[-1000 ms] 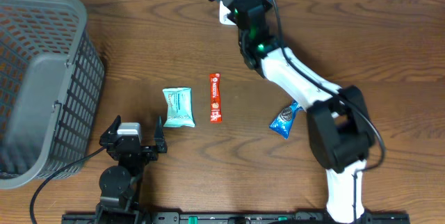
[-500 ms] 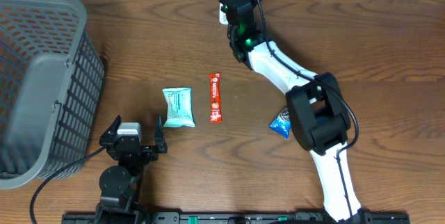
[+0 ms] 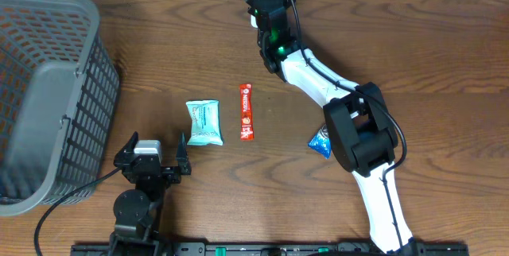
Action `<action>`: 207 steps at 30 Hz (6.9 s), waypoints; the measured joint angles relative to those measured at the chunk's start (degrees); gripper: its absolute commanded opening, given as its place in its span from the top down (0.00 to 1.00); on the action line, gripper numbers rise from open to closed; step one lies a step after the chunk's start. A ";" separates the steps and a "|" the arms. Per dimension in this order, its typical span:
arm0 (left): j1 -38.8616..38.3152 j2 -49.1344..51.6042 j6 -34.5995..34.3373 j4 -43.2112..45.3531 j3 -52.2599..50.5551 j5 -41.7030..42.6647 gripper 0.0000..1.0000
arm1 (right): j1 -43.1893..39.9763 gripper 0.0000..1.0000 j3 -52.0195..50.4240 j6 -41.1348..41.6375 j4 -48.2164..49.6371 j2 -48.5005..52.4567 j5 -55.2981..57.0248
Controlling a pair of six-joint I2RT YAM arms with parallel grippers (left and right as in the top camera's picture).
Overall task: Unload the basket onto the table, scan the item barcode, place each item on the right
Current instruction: 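Carry the teal bottle right and off the table edge, then move the right gripper back over the blue Oreo pack, then lower the right gripper and grasp the blue Oreo pack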
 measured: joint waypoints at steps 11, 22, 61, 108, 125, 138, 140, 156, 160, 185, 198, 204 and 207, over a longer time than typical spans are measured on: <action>0.00 0.00 0.00 0.00 0.00 0.00 0.02 | 0.15 0.72 1.95 -3.85 6.71 6.88 0.61; 0.00 0.00 0.00 0.00 0.02 0.00 0.02 | 1.11 0.73 3.89 -6.08 6.88 9.11 4.52; 0.00 0.00 0.00 0.00 0.00 0.00 0.02 | -25.33 0.81 8.59 -11.82 -5.68 9.11 46.45; 0.00 0.00 0.00 0.00 0.00 0.02 0.02 | -59.63 0.01 10.49 43.45 -69.29 5.18 12.44; 0.00 0.00 0.00 0.00 0.00 0.02 0.02 | -49.35 0.01 10.40 57.59 -82.66 -17.40 -16.09; 0.00 0.00 0.00 0.00 0.00 0.17 0.02 | -30.29 0.01 10.36 63.34 -102.12 -21.11 -32.74; 0.00 0.00 0.00 0.00 0.00 0.17 0.02 | -27.85 0.01 10.29 64.61 -103.56 -21.14 -33.90; 0.00 0.00 0.00 0.00 0.00 0.17 0.02 | -16.11 0.11 9.94 79.54 -112.87 -21.11 -37.40; 0.00 0.00 0.00 0.00 0.00 0.17 0.02 | -13.44 0.17 9.94 86.73 -115.91 -20.57 -35.26; 0.00 0.00 0.00 0.00 0.00 0.17 0.02 | -16.28 0.26 9.55 104.17 -120.45 1.95 -28.22; 0.00 0.00 0.00 0.00 0.00 0.17 0.02 | -14.64 0.66 9.25 106.84 -121.81 6.51 -26.56; 0.00 0.00 0.00 0.00 0.00 0.20 0.02 | -14.12 0.99 5.95 108.24 -122.01 7.15 -25.20; 0.00 0.00 0.00 0.00 0.00 0.17 0.02 | -13.51 0.99 5.38 107.23 -122.01 7.15 -23.98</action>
